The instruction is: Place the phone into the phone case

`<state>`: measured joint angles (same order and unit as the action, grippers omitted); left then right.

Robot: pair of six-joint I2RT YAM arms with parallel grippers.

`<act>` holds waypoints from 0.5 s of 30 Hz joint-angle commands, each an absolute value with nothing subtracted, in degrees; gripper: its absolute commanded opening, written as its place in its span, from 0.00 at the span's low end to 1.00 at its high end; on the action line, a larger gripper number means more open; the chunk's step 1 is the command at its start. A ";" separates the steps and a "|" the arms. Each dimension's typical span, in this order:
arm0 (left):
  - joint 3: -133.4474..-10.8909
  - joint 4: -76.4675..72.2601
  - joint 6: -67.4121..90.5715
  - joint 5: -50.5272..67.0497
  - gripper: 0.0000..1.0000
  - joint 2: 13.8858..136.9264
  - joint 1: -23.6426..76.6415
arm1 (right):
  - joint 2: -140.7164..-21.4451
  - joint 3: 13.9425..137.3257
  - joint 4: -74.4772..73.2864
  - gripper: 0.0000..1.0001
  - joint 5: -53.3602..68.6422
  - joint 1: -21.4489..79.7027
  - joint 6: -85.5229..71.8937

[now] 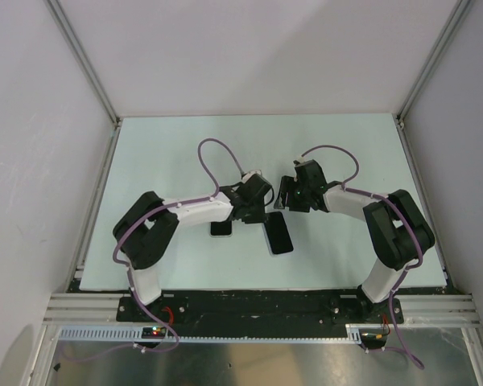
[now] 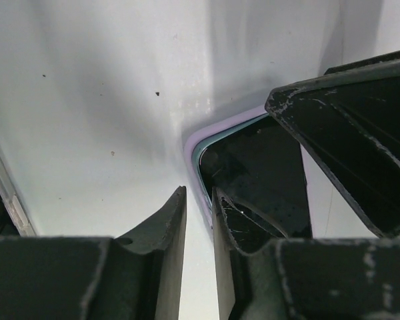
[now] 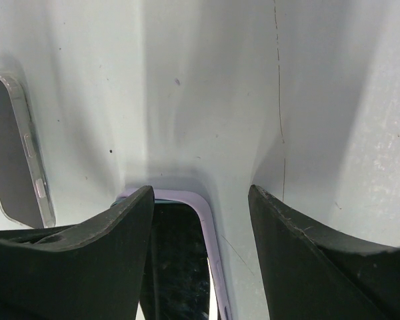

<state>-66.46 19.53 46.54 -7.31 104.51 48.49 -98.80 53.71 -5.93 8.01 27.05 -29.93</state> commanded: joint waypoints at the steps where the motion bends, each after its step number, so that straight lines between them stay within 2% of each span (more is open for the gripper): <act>1: -69.05 19.16 46.67 -7.74 0.25 106.34 48.67 | -97.77 54.09 -8.58 0.64 7.37 27.16 -28.80; 15: -69.83 19.29 46.77 -7.10 0.14 108.89 48.70 | -97.47 53.66 -8.44 0.64 7.74 26.81 -28.67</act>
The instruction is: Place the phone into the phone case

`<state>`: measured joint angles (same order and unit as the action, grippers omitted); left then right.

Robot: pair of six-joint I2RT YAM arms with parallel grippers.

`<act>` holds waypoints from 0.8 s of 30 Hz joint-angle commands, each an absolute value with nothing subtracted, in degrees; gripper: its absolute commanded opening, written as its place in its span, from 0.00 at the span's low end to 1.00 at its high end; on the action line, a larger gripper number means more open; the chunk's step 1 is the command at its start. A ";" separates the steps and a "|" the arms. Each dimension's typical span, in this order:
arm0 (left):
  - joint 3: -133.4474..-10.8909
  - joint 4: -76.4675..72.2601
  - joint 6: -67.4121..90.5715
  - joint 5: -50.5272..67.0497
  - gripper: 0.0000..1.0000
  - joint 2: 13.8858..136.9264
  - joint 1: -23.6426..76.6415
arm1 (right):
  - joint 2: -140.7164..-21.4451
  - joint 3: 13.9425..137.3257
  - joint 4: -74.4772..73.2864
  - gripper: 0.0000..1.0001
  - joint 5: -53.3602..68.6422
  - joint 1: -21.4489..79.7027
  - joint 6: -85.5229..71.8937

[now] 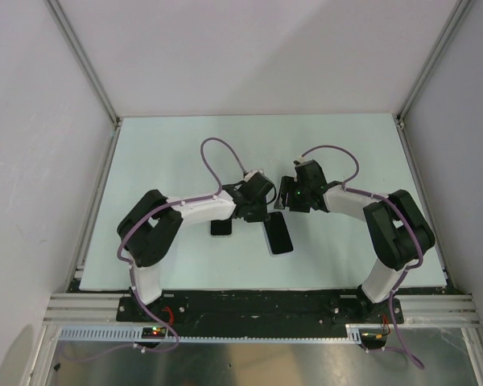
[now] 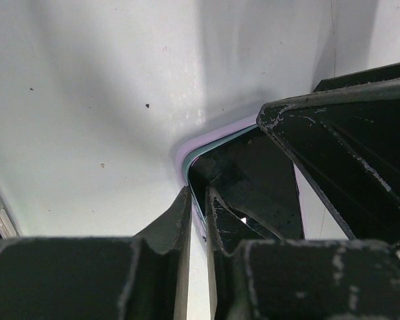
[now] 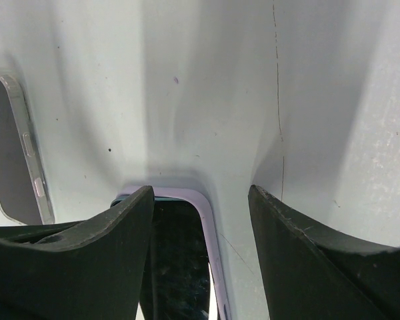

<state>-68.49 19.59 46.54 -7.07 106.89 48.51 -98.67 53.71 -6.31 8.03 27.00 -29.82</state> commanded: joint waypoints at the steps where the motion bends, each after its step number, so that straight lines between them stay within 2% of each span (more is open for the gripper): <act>1: -69.67 19.27 46.90 -6.98 0.12 109.03 48.70 | -97.47 53.68 -8.44 0.64 7.78 26.76 -28.71; 7: -68.86 19.72 47.31 -6.78 0.01 110.55 49.06 | -97.30 53.62 -8.59 0.64 7.70 26.81 -28.67; 24: -66.90 20.50 49.62 -6.08 0.00 116.93 52.52 | -96.38 52.91 -8.81 0.64 7.56 26.78 -28.44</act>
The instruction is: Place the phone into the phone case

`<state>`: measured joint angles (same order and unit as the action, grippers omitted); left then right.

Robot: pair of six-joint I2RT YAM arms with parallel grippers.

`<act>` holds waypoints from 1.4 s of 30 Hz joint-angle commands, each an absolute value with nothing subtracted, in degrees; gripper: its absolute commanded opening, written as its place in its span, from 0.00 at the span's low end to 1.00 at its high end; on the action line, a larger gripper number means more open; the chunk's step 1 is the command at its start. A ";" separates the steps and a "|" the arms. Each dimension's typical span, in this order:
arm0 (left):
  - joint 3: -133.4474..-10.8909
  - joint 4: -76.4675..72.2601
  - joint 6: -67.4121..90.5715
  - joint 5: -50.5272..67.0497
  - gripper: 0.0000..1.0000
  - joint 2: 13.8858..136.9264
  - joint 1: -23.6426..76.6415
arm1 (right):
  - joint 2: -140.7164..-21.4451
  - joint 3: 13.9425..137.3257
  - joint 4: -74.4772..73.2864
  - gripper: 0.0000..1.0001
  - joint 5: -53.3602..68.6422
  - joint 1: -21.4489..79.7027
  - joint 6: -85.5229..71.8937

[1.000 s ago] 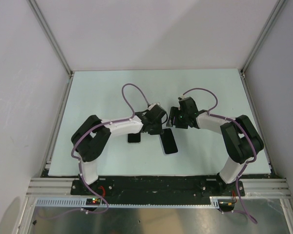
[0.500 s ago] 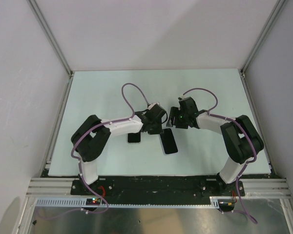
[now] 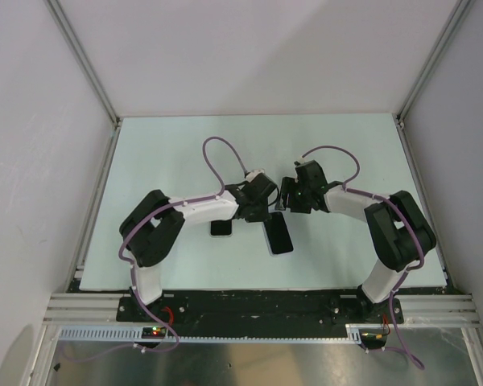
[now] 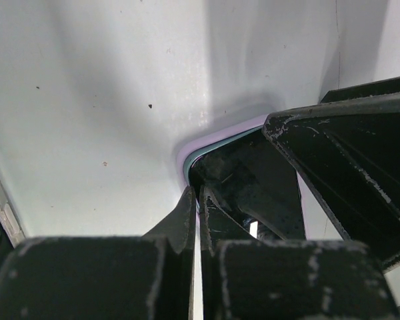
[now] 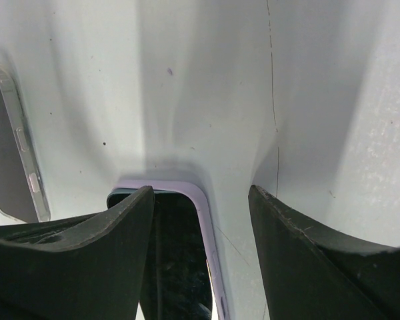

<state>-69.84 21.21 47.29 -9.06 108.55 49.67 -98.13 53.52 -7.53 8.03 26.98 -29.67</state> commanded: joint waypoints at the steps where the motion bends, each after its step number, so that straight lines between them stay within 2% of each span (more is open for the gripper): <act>1: -66.80 20.54 49.86 -5.90 0.00 117.26 52.67 | -96.35 52.91 -8.84 0.64 7.60 26.80 -28.46; 18: -66.24 20.37 51.28 -5.23 0.00 122.43 54.62 | -95.21 52.56 -9.00 0.64 7.14 26.82 -28.23; 42: -60.44 19.84 56.28 -6.67 0.00 128.62 59.03 | -90.31 52.76 -13.61 0.65 -2.34 29.15 -27.00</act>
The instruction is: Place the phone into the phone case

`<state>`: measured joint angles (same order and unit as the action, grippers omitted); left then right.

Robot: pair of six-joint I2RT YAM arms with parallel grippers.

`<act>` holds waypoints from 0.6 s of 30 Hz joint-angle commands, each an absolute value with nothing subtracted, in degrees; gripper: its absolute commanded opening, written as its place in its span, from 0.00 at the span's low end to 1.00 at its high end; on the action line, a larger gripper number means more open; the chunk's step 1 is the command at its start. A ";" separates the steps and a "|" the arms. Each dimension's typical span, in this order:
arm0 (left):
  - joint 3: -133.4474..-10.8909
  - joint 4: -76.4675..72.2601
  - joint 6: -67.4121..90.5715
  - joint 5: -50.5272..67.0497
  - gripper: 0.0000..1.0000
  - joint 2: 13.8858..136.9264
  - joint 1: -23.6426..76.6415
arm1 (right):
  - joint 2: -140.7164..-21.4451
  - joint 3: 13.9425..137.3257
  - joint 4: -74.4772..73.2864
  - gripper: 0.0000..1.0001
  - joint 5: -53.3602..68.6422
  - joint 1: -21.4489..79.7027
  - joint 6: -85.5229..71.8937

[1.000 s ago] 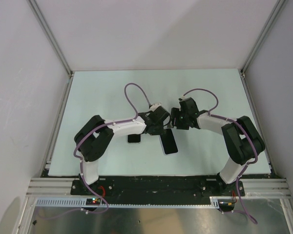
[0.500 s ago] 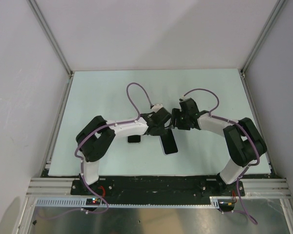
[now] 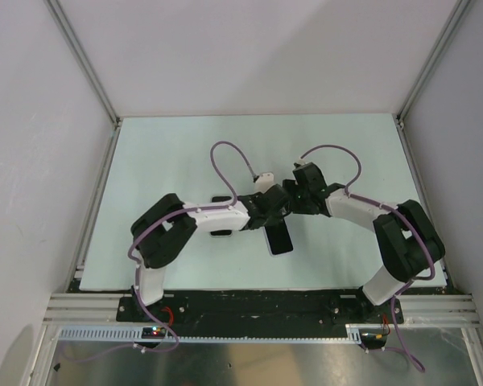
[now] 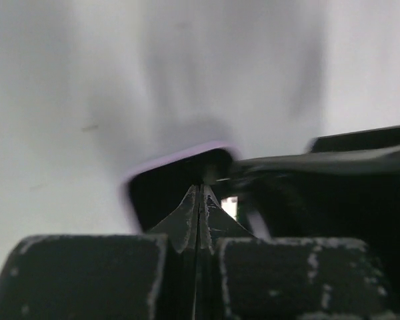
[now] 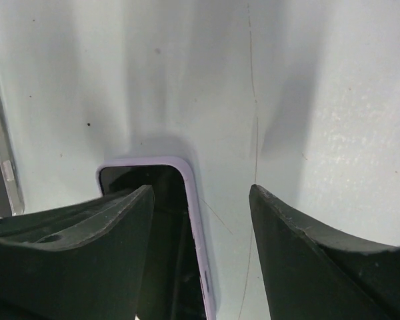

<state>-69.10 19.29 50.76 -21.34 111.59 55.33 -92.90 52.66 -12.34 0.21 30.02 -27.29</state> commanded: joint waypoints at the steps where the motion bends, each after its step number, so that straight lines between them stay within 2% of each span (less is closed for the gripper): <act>1: -60.36 19.81 56.35 -6.63 0.00 128.78 59.04 | -90.20 52.79 -13.92 0.65 -2.31 28.55 -27.17; 9: -59.95 19.95 56.67 -7.30 0.00 128.33 59.15 | -89.40 52.82 -14.57 0.65 -1.75 26.26 -27.91; 18: -61.92 20.87 51.20 -10.69 0.00 116.12 55.21 | -87.55 52.72 -14.70 0.65 -0.82 25.00 -28.35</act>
<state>-66.46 -2.07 57.89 -10.59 115.07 56.64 -91.18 52.21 -15.92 -1.65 25.45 -27.38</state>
